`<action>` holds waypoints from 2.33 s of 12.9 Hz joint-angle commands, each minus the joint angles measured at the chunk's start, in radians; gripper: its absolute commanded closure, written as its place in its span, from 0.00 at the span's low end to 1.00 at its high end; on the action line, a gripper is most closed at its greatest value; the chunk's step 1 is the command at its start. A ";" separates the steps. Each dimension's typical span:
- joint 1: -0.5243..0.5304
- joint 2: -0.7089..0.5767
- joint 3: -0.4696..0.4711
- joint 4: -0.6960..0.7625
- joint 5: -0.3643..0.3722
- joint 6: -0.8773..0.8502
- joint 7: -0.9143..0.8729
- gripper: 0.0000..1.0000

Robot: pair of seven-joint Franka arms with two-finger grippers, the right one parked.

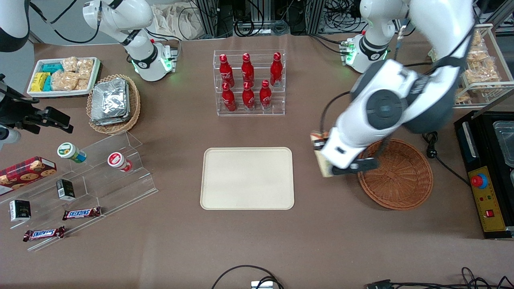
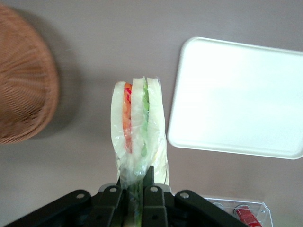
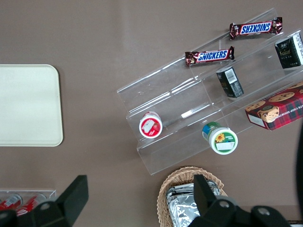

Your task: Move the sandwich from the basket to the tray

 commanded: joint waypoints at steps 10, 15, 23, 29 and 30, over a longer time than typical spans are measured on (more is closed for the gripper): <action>-0.203 0.325 0.038 0.079 0.236 0.242 -0.011 0.99; -0.211 0.334 0.074 0.041 0.236 0.255 -0.003 0.00; -0.095 0.122 0.051 -0.055 0.216 0.180 -0.013 0.00; 0.330 -0.325 -0.179 -0.500 0.063 0.189 0.148 0.00; 0.387 -0.357 -0.202 -0.500 0.017 0.171 0.183 0.00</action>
